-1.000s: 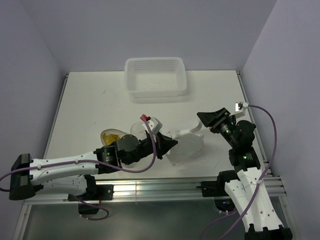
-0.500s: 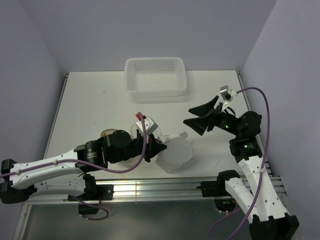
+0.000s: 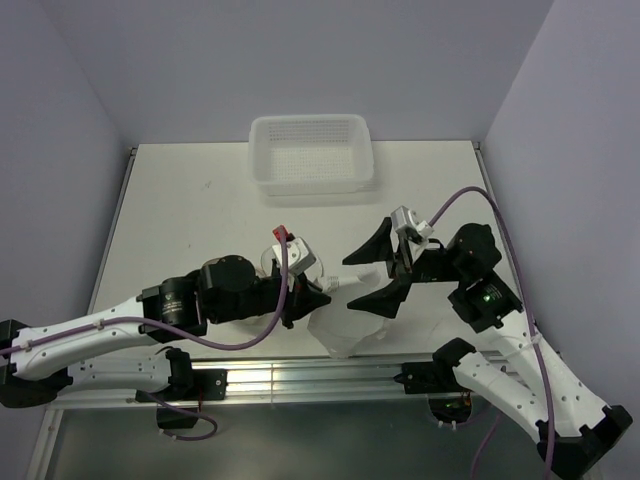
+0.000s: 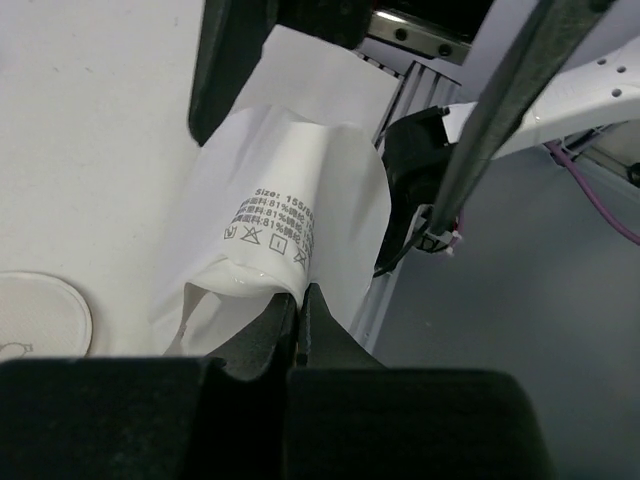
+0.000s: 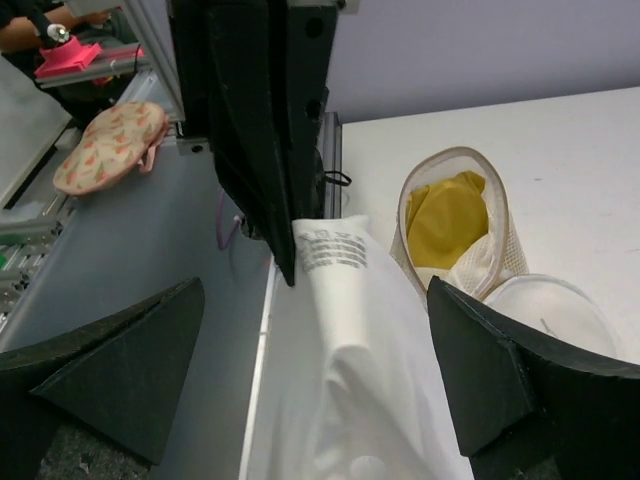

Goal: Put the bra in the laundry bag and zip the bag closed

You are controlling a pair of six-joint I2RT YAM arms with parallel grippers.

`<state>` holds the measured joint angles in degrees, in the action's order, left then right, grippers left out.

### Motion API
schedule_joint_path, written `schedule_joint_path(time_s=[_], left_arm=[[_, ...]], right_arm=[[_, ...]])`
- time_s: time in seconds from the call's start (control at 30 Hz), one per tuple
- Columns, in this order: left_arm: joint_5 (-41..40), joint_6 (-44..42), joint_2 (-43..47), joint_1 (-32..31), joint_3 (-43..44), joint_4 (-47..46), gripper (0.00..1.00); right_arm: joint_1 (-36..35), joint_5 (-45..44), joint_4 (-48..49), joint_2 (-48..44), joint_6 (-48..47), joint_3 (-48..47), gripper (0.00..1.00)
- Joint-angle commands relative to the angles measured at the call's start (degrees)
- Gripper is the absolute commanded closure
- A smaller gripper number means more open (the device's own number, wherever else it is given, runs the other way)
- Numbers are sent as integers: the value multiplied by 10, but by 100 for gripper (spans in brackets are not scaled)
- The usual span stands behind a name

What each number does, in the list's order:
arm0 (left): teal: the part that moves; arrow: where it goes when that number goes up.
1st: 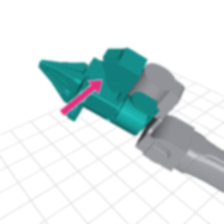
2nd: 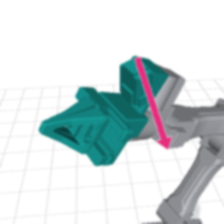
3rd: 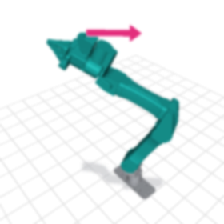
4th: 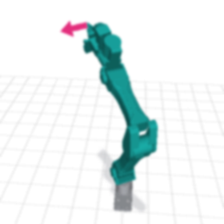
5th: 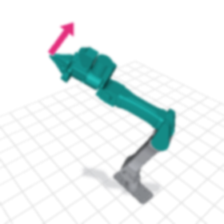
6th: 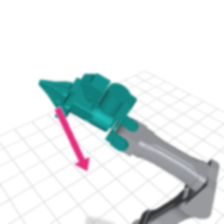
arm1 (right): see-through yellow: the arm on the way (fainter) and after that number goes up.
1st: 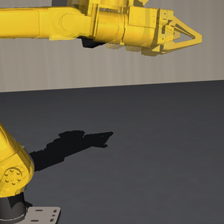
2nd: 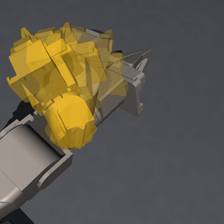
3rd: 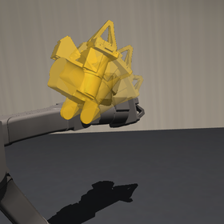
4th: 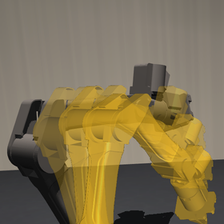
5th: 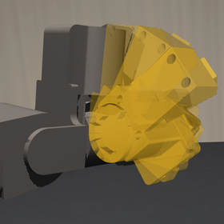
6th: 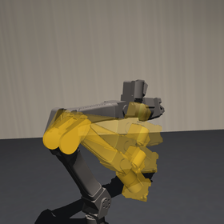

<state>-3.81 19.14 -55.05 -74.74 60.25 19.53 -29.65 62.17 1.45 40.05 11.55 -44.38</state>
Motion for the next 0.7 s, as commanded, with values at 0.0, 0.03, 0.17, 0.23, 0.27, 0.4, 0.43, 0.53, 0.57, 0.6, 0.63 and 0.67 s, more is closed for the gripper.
schedule_joint_path(time_s=[0.0, 0.03, 0.17, 0.23, 0.27, 0.4, 0.43, 0.53, 0.57, 0.6, 0.63, 0.67], left_arm=[[34, -22, 27, -2, 34, -14, 100], [43, -23, 31, -2, 34, -18, 100], [59, -29, 38, 0, 44, -16, 100], [51, -31, 38, 2, 49, -13, 100], [44, -31, 39, 2, 48, -13, 100], [42, -38, 42, 13, 47, -18, 100], [42, -38, 42, 15, 48, -18, 100], [42, -41, 45, 28, 49, -18, 100], [41, -43, 45, 32, 48, -17, 100], [42, -42, 47, 43, 46, -18, 100], [41, -40, 48, 49, 44, -22, 100], [23, -36, 48, 56, 44, -24, 100]], right_arm=[[-9, 6, -17, 22, -29, -21, 0], [-17, 8, -4, 30, -21, -18, 0], [-50, -8, -2, 45, -20, -8, 0], [-60, -13, -7, 51, -26, -10, 0], [-68, -16, -7, 51, -26, -9, 0], [-75, -26, -10, 42, -29, -6, 11], [-75, -31, -10, 40, -29, -6, 15], [-75, -35, -10, 39, -24, -6, 30], [-76, -36, -10, 40, -16, -6, 42], [-76, -36, -10, 42, -14, -6, 48], [-76, -36, -10, 42, -13, -7, 61], [-76, -37, -10, 44, -14, -10, 69]])
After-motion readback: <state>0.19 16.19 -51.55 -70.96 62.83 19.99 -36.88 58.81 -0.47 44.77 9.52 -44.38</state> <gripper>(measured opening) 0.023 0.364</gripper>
